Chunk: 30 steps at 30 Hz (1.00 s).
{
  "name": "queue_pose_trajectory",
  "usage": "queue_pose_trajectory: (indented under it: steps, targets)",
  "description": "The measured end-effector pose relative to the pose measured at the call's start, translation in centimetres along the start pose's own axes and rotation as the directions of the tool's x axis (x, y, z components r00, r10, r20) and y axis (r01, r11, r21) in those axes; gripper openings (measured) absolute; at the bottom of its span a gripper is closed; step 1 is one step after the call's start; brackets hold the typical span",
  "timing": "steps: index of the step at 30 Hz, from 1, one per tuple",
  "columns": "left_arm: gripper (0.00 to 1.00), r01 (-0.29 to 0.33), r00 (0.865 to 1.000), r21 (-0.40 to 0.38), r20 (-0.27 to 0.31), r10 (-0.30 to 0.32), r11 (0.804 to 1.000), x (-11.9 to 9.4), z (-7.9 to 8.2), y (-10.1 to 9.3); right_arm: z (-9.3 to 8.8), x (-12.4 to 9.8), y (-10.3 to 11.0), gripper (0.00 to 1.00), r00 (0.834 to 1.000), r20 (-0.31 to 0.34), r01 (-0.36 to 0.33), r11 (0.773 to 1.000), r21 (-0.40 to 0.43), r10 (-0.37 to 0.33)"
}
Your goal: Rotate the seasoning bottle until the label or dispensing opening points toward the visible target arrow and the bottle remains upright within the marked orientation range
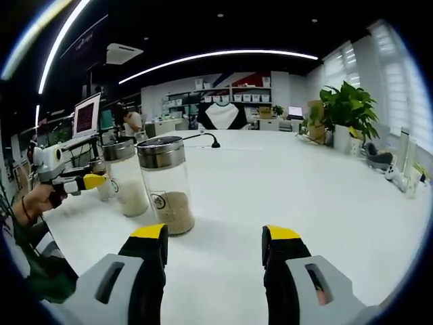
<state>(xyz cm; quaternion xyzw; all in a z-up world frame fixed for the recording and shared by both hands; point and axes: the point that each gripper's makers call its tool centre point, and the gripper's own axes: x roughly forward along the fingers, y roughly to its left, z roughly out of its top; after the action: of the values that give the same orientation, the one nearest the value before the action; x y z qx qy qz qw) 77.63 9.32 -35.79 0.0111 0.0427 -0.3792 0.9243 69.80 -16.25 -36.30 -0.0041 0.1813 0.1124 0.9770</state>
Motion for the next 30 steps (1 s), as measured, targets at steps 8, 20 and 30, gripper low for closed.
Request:
queue_pose_trajectory:
  steps: [8, 20, 30]
  targets:
    - [0.34, 0.001, 1.0, -0.002, 0.001, -0.001, 1.0, 0.1, -0.1, 0.1, -0.3, 0.3, 0.8, 0.59, 0.999, -0.008, -0.044, 0.999, 0.01, 0.044]
    - [0.36, -0.003, 1.0, 0.052, 0.008, 0.002, 0.999, 0.1, 0.3, 0.1, -0.3, 0.4, 2.5, 0.59, 0.991, -0.026, -0.134, 0.991, -0.001, 0.134]
    - [0.51, 0.076, 0.997, 0.005, 0.003, -0.076, 0.997, -0.4, 1.0, 0.8, -0.4, 0.4, 4.2, 0.63, 0.972, -0.035, -0.231, 0.973, 0.006, 0.231]
